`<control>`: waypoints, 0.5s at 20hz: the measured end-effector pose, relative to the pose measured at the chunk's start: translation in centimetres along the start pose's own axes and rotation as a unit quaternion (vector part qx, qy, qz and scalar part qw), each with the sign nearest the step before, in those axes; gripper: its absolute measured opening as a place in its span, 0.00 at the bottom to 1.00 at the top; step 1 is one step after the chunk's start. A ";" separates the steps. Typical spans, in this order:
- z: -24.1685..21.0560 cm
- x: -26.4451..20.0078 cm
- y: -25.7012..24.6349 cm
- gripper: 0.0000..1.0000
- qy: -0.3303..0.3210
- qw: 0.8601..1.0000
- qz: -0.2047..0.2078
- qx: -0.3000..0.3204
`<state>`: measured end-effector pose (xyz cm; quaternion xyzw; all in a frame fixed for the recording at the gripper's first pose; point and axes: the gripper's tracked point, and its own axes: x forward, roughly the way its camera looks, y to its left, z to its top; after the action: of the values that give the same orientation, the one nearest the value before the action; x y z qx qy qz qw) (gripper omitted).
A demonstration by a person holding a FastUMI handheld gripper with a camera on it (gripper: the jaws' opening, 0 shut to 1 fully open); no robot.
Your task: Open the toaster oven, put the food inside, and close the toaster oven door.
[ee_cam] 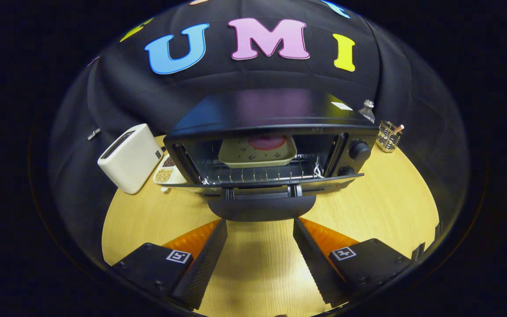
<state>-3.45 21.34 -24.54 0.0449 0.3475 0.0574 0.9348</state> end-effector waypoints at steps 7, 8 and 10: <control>7.2 -2.1 0.0 0.99 -0.069 0.998 0.009 0.000; 8.1 -2.3 0.1 0.99 -0.080 0.997 0.011 -0.004; 9.7 -3.5 -0.1 0.99 -0.102 0.995 0.014 -0.009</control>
<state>0.31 20.29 -15.01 0.0471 0.2491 0.0686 0.9649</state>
